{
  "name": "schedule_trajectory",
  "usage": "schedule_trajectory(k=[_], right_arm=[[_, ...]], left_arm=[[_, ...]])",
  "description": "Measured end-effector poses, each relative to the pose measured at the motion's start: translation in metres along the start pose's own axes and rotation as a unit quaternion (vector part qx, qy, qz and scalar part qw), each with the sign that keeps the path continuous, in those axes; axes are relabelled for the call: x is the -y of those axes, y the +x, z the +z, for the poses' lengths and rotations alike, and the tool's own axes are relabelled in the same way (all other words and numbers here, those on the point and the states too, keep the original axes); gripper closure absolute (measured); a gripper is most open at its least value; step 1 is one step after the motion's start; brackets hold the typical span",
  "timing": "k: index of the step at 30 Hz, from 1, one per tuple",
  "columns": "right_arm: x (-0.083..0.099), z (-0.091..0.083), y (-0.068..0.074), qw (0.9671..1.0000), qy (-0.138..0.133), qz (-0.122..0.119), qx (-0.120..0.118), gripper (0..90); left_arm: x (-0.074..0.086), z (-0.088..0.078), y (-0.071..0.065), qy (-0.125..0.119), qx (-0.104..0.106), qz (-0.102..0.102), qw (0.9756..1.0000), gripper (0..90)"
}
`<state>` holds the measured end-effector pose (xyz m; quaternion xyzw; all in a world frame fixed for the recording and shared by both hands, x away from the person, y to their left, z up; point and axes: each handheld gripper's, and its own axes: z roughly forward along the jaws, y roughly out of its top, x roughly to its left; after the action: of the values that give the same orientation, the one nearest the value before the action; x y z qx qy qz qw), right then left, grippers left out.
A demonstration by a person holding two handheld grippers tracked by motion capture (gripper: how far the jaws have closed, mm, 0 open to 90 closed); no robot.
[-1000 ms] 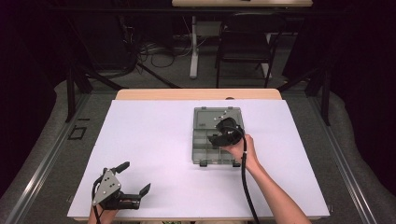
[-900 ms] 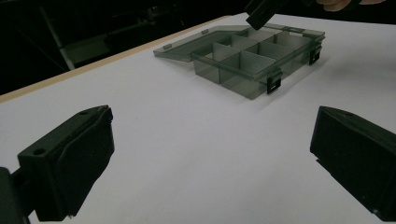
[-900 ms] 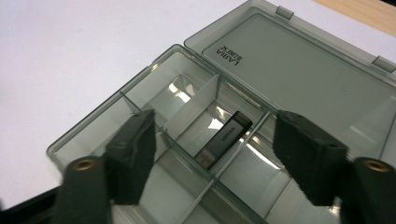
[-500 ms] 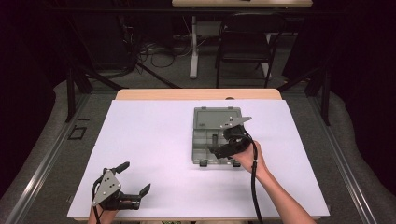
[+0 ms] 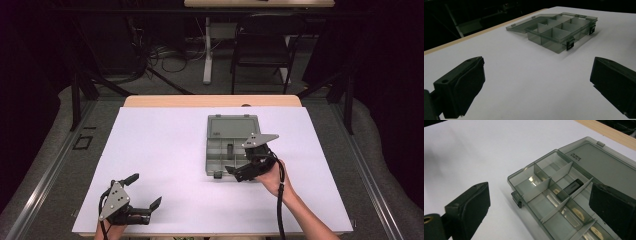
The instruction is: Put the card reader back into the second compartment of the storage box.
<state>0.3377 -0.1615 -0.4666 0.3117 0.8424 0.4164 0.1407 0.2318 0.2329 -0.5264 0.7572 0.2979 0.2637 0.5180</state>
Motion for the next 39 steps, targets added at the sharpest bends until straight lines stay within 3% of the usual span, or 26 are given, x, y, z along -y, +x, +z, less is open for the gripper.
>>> schedule_trajectory(k=[10, 39], right_arm=[[0.008, -0.014, 0.007, 0.9998, -0.007, -0.017, 0.002, 3.2], [0.051, -0.051, 0.006, 0.9993, -0.029, -0.013, 0.021, 3.0]], left_arm=[[0.0, 0.0, 0.0, 0.0, 0.001, 0.0, 1.0, 0.0], [0.0, 0.0, 0.0, 0.0, 0.001, 0.001, 1.0, 0.0]])
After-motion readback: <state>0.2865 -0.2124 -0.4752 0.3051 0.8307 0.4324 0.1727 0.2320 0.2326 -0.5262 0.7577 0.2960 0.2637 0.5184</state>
